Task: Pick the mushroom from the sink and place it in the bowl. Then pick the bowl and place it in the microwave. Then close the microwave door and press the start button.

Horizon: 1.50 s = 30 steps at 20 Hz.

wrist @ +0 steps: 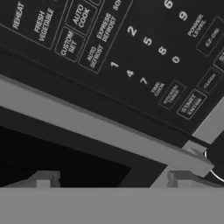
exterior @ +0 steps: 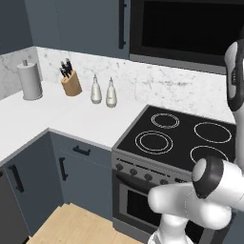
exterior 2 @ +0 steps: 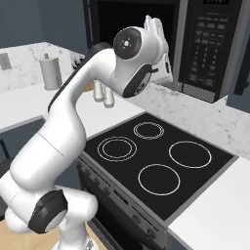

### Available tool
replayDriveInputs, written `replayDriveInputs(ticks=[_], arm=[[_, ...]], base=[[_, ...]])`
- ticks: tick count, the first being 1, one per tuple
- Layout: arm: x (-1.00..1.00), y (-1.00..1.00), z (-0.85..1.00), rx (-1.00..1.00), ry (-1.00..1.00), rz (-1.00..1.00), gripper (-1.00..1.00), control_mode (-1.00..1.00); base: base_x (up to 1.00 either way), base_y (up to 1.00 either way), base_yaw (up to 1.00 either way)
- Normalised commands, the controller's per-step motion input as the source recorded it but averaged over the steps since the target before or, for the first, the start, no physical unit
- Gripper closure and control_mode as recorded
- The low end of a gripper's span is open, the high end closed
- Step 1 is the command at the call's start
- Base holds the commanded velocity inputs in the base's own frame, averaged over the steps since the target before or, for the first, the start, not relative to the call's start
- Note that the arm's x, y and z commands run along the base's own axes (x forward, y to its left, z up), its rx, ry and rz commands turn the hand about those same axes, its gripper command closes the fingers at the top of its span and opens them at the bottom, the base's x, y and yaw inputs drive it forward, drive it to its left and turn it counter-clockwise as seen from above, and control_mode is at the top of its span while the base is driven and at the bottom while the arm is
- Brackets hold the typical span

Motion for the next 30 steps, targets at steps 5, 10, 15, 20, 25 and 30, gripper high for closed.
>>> replayDriveInputs(ticks=[5,10,15,20,25,30], arm=[[-0.94,0.02,0.15,-0.25,0.10,0.07,-1.00,-1.00],[-0.71,0.13,0.18,-0.34,0.12,0.10,-1.00,-1.00],[-0.58,0.11,0.01,-0.22,0.01,0.08,-1.00,-1.00],[-0.59,0.34,0.04,-0.21,0.00,0.02,-1.00,-1.00],[-0.55,0.50,0.07,-0.24,0.00,0.00,-1.00,-1.00],[-0.44,0.20,0.05,-0.14,0.00,0.00,-1.00,-1.00]], base=[[0.00,0.00,0.00],[0.00,0.00,0.00],[0.00,0.00,0.00],[0.00,0.00,0.00],[0.00,0.00,0.00],[0.00,0.00,0.00]])
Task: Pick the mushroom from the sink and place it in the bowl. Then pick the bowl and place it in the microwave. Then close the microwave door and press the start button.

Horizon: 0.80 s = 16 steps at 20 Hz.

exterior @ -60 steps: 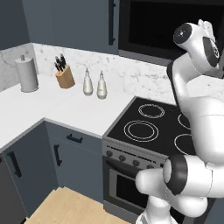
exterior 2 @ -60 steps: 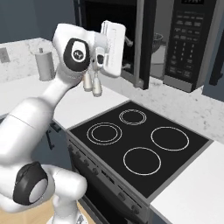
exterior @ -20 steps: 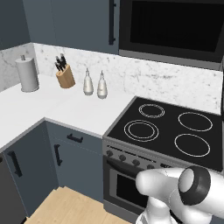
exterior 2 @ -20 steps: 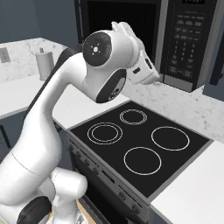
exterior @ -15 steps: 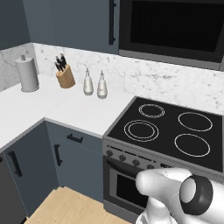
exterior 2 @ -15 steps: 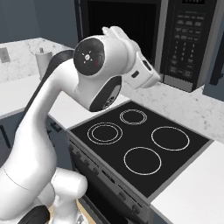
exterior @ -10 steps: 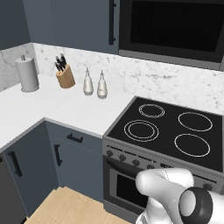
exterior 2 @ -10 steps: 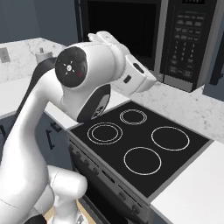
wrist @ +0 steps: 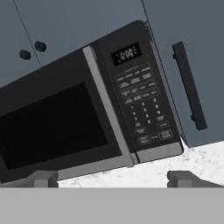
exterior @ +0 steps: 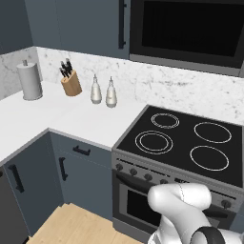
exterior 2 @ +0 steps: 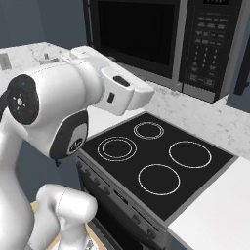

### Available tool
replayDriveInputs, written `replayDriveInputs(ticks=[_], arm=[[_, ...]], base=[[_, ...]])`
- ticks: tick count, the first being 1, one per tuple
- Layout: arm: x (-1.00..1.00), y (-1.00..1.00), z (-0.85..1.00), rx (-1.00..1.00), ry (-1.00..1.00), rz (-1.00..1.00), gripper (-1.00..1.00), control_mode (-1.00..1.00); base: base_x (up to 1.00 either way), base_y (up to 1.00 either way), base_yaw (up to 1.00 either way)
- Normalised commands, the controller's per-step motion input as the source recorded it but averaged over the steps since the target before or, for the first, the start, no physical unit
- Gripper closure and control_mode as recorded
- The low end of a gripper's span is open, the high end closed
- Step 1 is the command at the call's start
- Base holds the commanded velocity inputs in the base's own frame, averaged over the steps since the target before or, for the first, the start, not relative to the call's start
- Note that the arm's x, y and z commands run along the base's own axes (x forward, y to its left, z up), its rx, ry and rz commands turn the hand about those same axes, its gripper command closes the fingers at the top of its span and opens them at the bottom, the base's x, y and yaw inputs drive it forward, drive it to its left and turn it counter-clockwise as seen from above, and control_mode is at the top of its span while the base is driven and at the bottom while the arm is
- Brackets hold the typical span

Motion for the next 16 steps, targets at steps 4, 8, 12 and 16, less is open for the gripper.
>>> replayDriveInputs(ticks=[4,8,12,16], arm=[[-0.07,0.18,0.00,-0.14,0.00,0.00,-1.00,-1.00],[0.00,0.30,0.00,-0.19,0.00,0.00,-1.00,-1.00],[0.00,0.19,0.00,-0.15,0.00,0.00,-1.00,-1.00],[0.00,0.21,0.00,-0.13,0.03,0.00,-1.00,-1.00]], base=[[0.00,0.00,0.00],[0.00,0.00,0.00],[0.00,0.00,0.00],[0.00,0.00,0.00]])
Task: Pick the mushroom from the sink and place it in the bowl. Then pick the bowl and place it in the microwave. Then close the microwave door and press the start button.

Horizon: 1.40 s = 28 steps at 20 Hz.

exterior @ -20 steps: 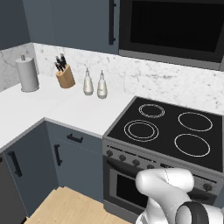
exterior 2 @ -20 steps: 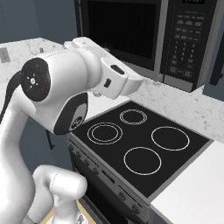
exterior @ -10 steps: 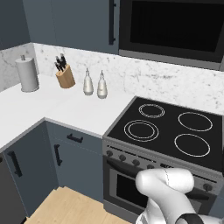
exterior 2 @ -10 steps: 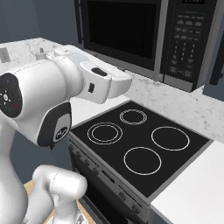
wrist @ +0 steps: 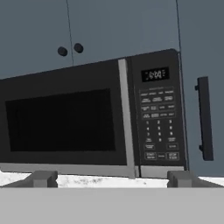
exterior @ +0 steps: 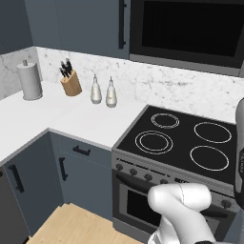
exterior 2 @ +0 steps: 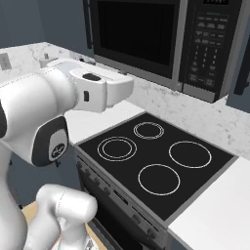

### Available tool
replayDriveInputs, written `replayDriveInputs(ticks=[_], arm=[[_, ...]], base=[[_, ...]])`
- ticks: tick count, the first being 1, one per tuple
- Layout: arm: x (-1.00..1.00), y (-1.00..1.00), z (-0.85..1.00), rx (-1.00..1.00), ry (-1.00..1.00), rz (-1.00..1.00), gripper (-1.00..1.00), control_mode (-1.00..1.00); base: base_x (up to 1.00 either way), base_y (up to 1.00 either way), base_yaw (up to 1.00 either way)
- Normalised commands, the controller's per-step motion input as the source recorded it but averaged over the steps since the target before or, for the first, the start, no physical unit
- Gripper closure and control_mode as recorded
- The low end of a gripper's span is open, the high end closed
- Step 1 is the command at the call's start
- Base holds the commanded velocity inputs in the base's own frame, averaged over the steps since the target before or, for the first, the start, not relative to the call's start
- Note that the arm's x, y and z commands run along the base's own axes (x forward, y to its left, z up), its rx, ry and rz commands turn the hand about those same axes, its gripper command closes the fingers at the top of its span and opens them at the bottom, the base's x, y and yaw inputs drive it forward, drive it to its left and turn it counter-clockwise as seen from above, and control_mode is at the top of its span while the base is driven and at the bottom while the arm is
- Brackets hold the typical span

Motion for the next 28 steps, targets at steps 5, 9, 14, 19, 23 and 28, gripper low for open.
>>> replayDriveInputs(ticks=[5,9,14,19,23,28], arm=[[0.00,0.09,0.00,-0.07,0.00,0.00,-1.00,-1.00],[-0.06,0.01,0.00,-0.02,0.00,0.00,-1.00,-1.00],[-0.39,-0.14,0.00,0.00,-0.07,-0.03,-1.00,-1.00],[-0.05,-0.29,0.00,0.00,0.00,-0.11,-1.00,-1.00],[0.00,-0.24,0.00,0.00,0.00,-0.08,-1.00,-1.00],[0.06,-0.01,-0.08,-0.03,0.00,-0.03,-1.00,-1.00]], base=[[0.00,0.00,0.00],[0.00,0.00,0.00],[0.00,0.00,0.00],[0.00,0.00,0.00],[0.00,0.00,0.00],[0.00,0.00,0.00]])
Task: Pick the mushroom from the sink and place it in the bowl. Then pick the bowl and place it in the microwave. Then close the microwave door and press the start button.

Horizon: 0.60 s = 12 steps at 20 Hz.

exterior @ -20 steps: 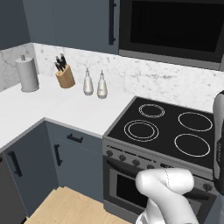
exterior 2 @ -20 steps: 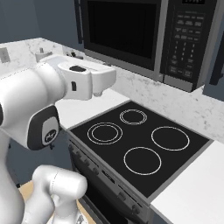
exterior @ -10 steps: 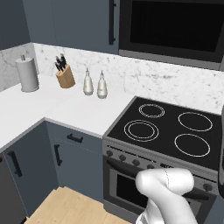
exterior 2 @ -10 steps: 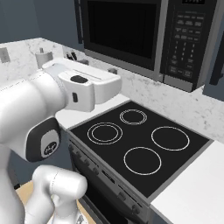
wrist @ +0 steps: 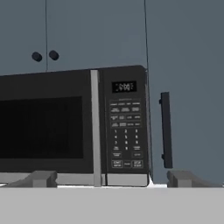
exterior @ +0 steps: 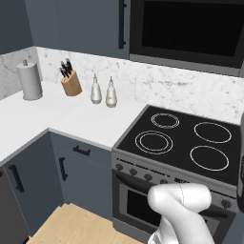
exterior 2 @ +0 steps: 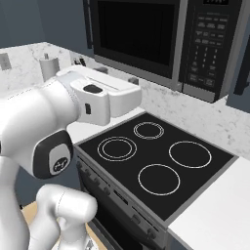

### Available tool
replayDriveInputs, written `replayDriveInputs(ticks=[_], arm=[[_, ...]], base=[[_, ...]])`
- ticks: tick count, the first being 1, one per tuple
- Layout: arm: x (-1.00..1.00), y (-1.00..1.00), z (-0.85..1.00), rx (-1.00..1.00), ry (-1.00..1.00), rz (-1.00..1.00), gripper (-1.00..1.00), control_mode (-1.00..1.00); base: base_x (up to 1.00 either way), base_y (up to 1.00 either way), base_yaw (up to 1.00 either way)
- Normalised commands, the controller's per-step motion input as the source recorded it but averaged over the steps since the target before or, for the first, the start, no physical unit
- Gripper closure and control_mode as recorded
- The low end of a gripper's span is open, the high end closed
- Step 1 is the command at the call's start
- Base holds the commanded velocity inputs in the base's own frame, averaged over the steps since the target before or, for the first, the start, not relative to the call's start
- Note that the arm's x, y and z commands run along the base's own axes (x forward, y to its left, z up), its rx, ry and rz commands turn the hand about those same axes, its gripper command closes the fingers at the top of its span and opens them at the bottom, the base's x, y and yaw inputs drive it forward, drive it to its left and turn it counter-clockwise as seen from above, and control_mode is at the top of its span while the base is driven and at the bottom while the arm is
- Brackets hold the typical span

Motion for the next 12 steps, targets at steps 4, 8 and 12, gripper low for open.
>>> replayDriveInputs(ticks=[4,8,12], arm=[[0.30,0.00,-0.25,-0.01,0.00,0.00,-1.00,-1.00],[0.31,0.00,-0.19,0.00,0.00,0.00,-1.00,-1.00],[0.28,0.00,-0.10,0.00,0.00,0.00,-1.00,-1.00]], base=[[0.00,0.00,0.00],[0.00,0.00,0.00],[0.00,0.00,0.00]])
